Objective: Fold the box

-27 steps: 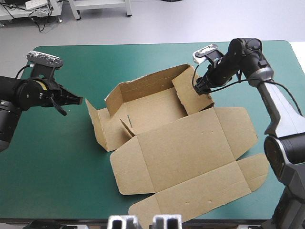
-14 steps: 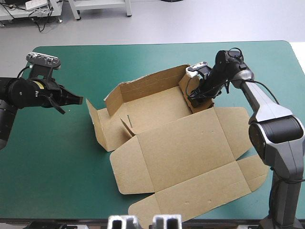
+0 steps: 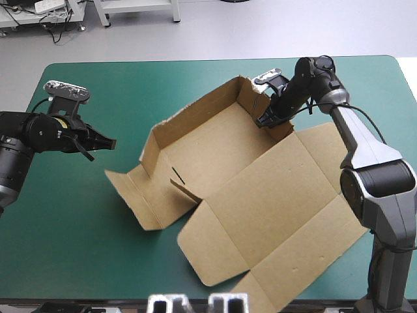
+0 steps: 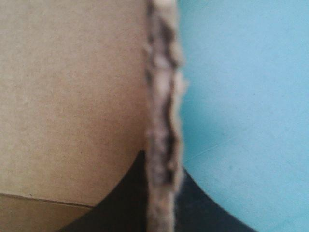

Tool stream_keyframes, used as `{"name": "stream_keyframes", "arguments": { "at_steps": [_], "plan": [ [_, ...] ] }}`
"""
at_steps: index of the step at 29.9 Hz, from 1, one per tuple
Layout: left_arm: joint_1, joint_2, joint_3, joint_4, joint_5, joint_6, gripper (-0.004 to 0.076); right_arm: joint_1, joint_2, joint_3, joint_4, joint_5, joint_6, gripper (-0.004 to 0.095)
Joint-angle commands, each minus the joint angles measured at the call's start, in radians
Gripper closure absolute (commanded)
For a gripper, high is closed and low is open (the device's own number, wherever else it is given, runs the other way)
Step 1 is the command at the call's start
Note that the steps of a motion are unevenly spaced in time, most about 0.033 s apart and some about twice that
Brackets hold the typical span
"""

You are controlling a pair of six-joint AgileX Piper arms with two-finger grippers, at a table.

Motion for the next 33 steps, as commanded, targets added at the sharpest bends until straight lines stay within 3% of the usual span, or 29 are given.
{"name": "stream_keyframes", "arguments": {
  "at_steps": [1,7,12,15,20,23,27,30,33],
  "plan": [
    [0.001,-0.026,-0.025,0.05,-0.063,-0.03,0.071,-0.029,-0.148,-0.044,0.049,0.021,0.008,0.0932],
    [0.071,-0.026,-0.024,0.069,-0.116,-0.034,0.071,-0.113,-0.303,-0.04,0.089,0.021,-0.005,0.0932],
    [0.208,-0.024,-0.02,-0.019,-0.138,0.012,0.071,-0.211,-0.421,-0.035,0.224,0.021,-0.048,0.0933],
    [0.308,-0.024,0.015,-0.163,-0.176,0.108,0.071,-0.26,-0.467,-0.035,0.257,0.021,-0.058,0.0932],
    [0.438,-0.002,0.111,-0.609,-0.21,0.354,0.071,-0.301,-0.508,-0.035,0.332,0.021,-0.068,0.0932],
    [0.448,0.025,0.166,-0.878,-0.144,0.581,0.071,-0.302,-0.508,-0.035,0.386,0.021,-0.071,0.0932],
    [0.448,0.087,0.203,-1.25,0.106,0.871,0.071,-0.302,-0.506,-0.035,0.47,0.021,-0.089,0.0932],
    [0.448,0.12,0.204,-1.423,0.246,0.943,0.071,-0.302,-0.504,-0.035,0.478,0.021,-0.093,0.0932],
    [0.439,0.123,0.204,-1.501,0.256,0.955,0.071,-0.302,-0.497,-0.035,0.461,0.019,-0.093,0.0932]
  ]
}}
